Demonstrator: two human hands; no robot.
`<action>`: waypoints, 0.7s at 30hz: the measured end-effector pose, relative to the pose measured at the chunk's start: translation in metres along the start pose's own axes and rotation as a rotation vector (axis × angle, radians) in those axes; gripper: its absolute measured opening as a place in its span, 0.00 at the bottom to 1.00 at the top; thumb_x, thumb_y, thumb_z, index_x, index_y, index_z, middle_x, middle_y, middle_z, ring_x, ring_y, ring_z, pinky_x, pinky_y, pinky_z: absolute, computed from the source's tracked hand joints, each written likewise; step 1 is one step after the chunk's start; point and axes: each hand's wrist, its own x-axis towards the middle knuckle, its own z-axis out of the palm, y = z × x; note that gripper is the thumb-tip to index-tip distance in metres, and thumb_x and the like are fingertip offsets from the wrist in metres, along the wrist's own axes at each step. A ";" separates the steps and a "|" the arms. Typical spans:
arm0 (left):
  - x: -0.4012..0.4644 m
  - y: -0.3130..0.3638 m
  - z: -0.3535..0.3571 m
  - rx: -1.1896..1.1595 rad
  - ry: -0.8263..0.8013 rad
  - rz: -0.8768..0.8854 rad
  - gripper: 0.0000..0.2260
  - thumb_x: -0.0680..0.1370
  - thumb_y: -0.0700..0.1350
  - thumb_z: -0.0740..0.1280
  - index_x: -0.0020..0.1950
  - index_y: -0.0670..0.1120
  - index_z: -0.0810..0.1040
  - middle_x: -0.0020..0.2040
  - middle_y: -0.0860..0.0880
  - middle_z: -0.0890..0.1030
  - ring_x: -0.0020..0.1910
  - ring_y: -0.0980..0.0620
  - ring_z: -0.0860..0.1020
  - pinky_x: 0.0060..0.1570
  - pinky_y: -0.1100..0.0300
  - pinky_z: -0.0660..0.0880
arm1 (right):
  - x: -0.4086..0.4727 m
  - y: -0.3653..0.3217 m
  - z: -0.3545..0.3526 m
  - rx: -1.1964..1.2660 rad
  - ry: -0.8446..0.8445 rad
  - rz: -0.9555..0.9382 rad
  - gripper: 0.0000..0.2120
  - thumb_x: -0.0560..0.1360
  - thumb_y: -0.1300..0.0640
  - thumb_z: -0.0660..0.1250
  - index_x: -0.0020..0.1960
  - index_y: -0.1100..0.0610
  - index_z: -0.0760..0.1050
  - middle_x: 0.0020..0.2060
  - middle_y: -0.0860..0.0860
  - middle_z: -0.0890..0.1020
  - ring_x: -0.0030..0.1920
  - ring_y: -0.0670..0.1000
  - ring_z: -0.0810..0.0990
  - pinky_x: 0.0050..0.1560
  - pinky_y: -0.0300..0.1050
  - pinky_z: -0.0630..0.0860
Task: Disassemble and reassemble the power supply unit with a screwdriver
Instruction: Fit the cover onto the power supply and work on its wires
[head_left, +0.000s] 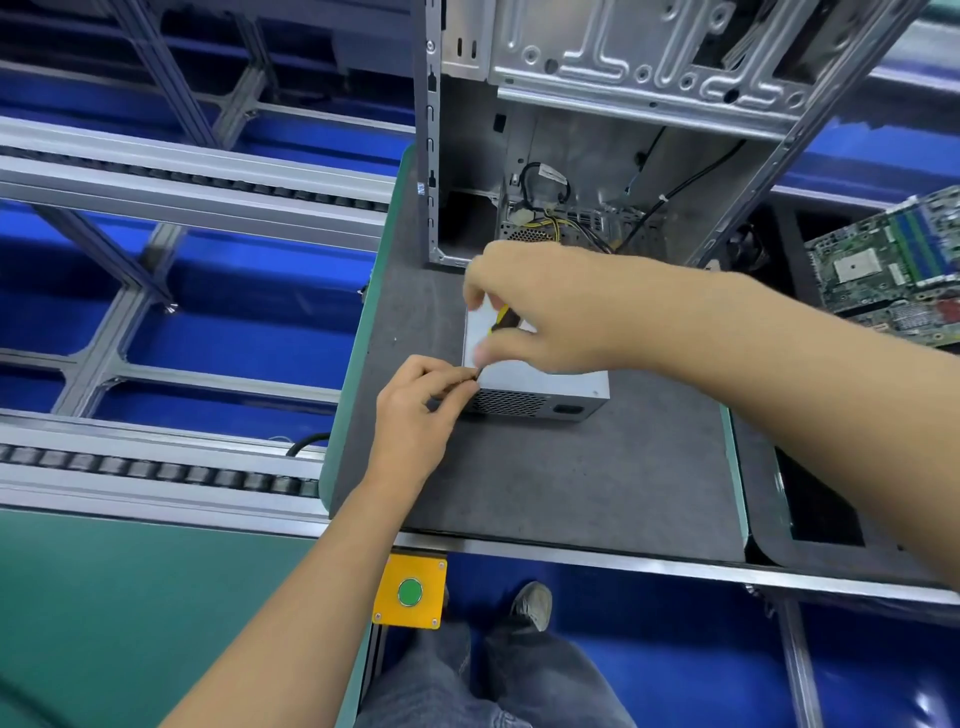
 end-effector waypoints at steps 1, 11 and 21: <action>0.000 0.000 0.000 -0.010 -0.003 -0.006 0.06 0.75 0.39 0.74 0.52 0.44 0.86 0.46 0.51 0.79 0.42 0.62 0.76 0.41 0.71 0.71 | 0.001 -0.004 0.001 -0.056 0.002 0.074 0.19 0.79 0.39 0.60 0.59 0.54 0.69 0.45 0.50 0.71 0.48 0.56 0.72 0.44 0.48 0.68; 0.009 0.002 -0.007 0.053 -0.100 0.005 0.04 0.75 0.42 0.75 0.48 0.48 0.85 0.47 0.51 0.79 0.45 0.57 0.77 0.42 0.73 0.69 | 0.002 0.010 0.017 -0.202 0.133 -0.125 0.13 0.77 0.64 0.65 0.58 0.50 0.74 0.56 0.48 0.72 0.48 0.52 0.64 0.47 0.45 0.66; 0.010 0.014 -0.005 0.131 -0.070 0.059 0.03 0.77 0.42 0.72 0.49 0.47 0.85 0.48 0.55 0.79 0.50 0.56 0.75 0.51 0.72 0.67 | -0.040 0.076 0.048 0.422 0.428 0.276 0.03 0.75 0.53 0.71 0.48 0.48 0.79 0.46 0.47 0.78 0.46 0.45 0.78 0.50 0.41 0.74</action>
